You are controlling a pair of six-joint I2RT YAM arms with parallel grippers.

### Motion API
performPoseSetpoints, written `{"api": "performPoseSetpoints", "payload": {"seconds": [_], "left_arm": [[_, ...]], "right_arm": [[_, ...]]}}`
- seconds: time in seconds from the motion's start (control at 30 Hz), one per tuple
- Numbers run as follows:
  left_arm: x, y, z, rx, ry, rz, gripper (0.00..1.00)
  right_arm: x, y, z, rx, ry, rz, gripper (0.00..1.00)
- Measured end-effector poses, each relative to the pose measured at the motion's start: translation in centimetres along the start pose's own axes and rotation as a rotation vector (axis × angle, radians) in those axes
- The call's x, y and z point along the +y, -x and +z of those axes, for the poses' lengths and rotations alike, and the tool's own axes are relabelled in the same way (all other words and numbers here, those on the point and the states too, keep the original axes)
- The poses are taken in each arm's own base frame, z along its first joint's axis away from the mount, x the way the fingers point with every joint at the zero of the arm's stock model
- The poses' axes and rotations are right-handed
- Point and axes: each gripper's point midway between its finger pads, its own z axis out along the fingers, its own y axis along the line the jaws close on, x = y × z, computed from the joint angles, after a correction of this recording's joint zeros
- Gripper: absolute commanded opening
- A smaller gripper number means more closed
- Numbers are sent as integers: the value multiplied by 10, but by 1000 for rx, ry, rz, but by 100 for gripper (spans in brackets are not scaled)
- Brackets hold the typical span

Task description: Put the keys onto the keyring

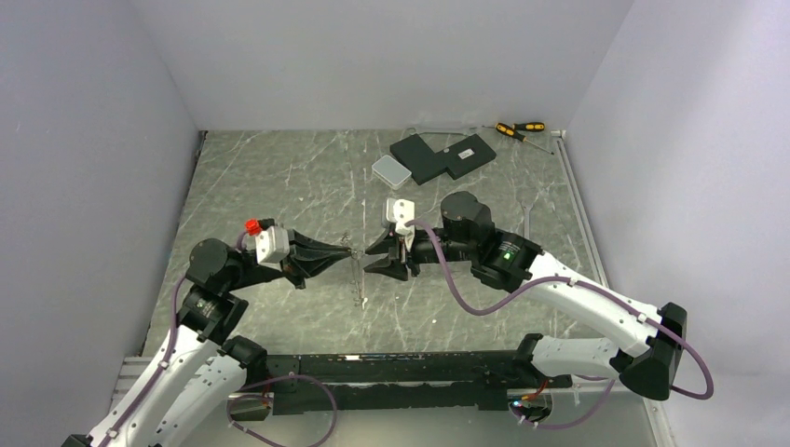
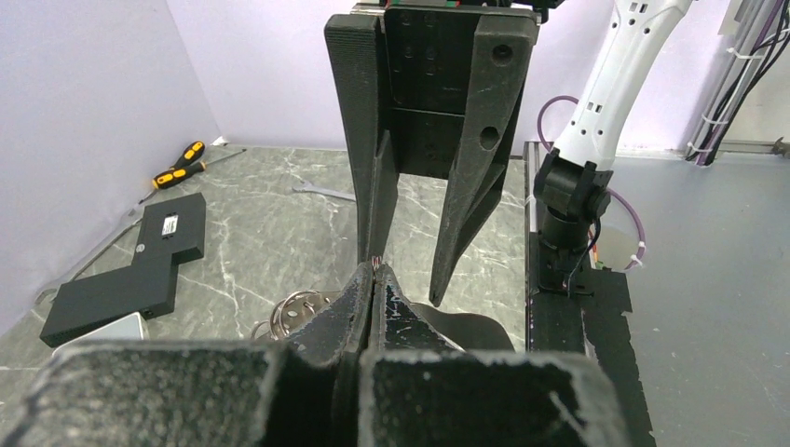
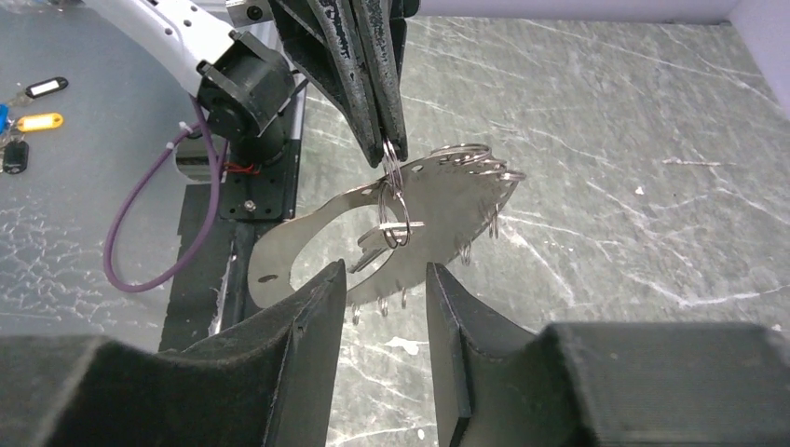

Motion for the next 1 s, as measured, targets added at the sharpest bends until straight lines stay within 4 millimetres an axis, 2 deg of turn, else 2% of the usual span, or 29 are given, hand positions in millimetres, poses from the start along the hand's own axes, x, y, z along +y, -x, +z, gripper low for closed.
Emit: {"api": "performPoseSetpoints", "payload": {"seconds": [0.23,0.6,1.0], "left_arm": [[0,-2,1,6,-6,-11,0],[0,0,1,1,-9,-18,0],[0,4,0,-13,-11,-7,0]], "right_arm": [[-5,3,-1,-12,-11,-10,45],[-1,10,2,-45,26,-27,38],[0,20,4,-89,50,-52,35]]}}
